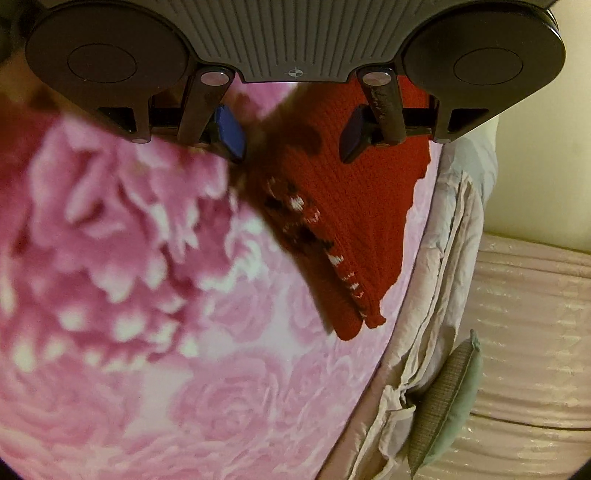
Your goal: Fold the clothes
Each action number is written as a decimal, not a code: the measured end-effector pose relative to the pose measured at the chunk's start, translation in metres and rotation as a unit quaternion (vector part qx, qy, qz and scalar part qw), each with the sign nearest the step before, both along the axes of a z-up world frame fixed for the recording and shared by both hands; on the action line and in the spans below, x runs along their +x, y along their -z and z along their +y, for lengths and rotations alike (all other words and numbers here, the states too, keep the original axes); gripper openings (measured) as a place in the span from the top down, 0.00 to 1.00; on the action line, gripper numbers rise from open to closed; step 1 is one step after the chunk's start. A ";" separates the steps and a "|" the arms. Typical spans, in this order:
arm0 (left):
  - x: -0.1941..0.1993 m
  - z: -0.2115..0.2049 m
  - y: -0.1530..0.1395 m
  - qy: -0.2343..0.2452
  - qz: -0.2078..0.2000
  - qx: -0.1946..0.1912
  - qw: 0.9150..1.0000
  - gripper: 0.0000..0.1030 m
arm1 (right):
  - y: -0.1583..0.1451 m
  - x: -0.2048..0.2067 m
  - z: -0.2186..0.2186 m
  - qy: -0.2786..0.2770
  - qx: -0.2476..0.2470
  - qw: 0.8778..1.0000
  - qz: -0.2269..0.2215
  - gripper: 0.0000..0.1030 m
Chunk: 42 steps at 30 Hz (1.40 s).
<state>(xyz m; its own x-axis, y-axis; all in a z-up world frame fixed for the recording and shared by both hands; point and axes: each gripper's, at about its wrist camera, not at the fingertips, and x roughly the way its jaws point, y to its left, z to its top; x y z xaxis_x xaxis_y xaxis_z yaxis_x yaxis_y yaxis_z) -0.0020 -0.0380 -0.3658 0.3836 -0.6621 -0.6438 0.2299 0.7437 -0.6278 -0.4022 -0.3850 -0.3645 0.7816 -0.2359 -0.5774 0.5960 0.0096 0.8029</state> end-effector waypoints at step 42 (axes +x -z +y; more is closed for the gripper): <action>-0.075 -0.049 -0.057 0.099 0.080 0.175 0.976 0.78 | -0.110 0.101 -0.010 -0.386 -0.209 0.870 0.224 0.41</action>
